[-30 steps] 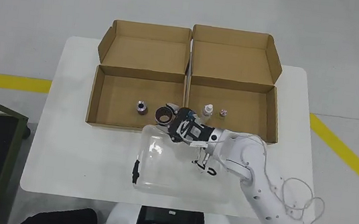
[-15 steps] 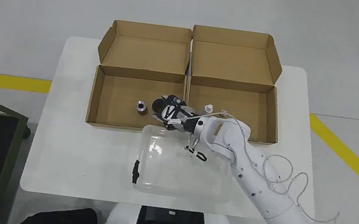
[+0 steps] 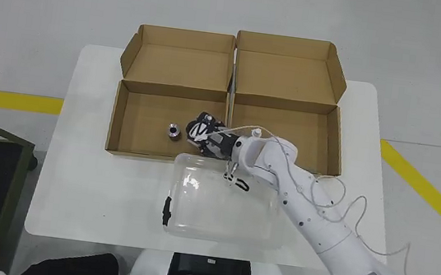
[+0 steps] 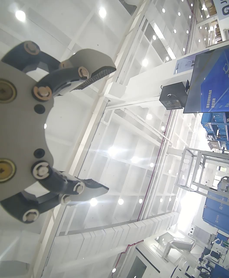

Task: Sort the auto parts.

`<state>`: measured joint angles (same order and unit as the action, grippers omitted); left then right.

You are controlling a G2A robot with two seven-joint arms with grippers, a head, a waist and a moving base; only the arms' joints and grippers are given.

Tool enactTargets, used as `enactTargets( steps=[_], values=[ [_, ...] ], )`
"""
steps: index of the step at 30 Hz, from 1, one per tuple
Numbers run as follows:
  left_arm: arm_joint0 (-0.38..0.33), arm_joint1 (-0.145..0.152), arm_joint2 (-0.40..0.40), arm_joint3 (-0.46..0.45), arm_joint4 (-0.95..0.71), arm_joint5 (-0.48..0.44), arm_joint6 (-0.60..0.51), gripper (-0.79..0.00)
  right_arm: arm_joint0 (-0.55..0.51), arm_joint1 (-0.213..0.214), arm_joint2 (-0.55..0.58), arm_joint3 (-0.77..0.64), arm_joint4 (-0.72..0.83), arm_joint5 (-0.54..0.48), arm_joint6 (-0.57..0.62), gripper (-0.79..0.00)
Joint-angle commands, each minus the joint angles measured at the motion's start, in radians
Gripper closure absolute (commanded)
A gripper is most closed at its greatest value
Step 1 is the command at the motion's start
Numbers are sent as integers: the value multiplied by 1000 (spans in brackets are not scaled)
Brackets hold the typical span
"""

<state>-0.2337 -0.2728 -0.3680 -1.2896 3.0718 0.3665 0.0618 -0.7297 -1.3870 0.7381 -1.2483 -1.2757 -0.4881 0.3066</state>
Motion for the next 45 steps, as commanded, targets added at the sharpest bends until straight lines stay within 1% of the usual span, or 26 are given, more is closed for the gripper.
enactTargets(
  steps=[1, 3, 4, 5, 7, 11, 12, 13, 14, 15, 16, 17, 18, 21, 22, 23, 30, 33, 39, 45],
  values=[
    [0, 0, 0, 0, 0, 0, 0, -785, 8, -6, -5, 19, 3, 3, 0, -77],
    [0, 0, 0, 0, 0, 0, 0, -785, 14, -10, -9, 30, 3, 4, 1, -166],
    [0, 0, 0, 0, 0, 0, 0, -785, 17, -13, -12, 37, 3, 4, 1, -262],
    [0, 0, 0, 0, 0, 0, 0, -785, 19, -15, -13, 41, 3, 4, 3, -314],
    [0, 0, 0, 0, 0, 0, 0, -785, 23, -18, -15, 47, 1, 5, 4, -363],
    [0, 0, 0, 0, 0, 0, 0, -785, 27, -23, -15, 54, -1, 3, 5, -388],
    [0, 0, 0, 0, 0, 0, 0, -785, 28, -24, -14, 54, -2, 4, 8, -409],
    [0, 0, 0, 0, 0, 0, 0, -785, 29, -25, -13, 51, -4, 6, 9, -489],
    [0, 0, 0, 0, 0, 0, 0, -785, 30, -25, -10, 48, -6, 9, 8, -542],
    [0, 0, 0, 0, 0, 0, 0, -785, 29, -26, -7, 42, -7, 11, 8, -616],
    [0, 0, 0, 0, 0, 0, 0, -785, 28, -25, -2, 33, -7, 11, 4, -631],
    [0, 0, 0, 0, 0, 0, 0, -785, 27, -25, 4, 21, -8, 13, 1, -671],
    [0, 0, 0, 0, 0, 0, 0, -785, 26, -24, 11, 4, -8, 14, -2, -690],
    [0, 0, 0, 0, 0, 0, 0, -785, 14, -18, 38, -55, -5, 16, -7, -711],
    [0, 0, 0, 0, 0, 0, 0, -785, 7, -16, 49, -76, -3, 23, -5, -736],
    [0, 0, 0, 0, 0, 0, 0, -785, -2, -13, 60, -100, -2, 27, -3, -779],
    [0, 0, 0, 0, 0, 0, 0, -785, -104, 16, 159, -310, -14, 61, 20, -785],
    [0, 0, 0, 0, 0, 0, 0, -785, -158, 32, 213, -403, -34, 60, 37, -785],
    [0, 0, 0, 0, 0, 0, 0, -785, -301, 65, 328, -555, -59, 27, 55, -785],
    [0, 0, 0, 0, 0, 0, 0, -785, -450, 94, 449, -658, -90, 7, 33, -785]
  ],
)
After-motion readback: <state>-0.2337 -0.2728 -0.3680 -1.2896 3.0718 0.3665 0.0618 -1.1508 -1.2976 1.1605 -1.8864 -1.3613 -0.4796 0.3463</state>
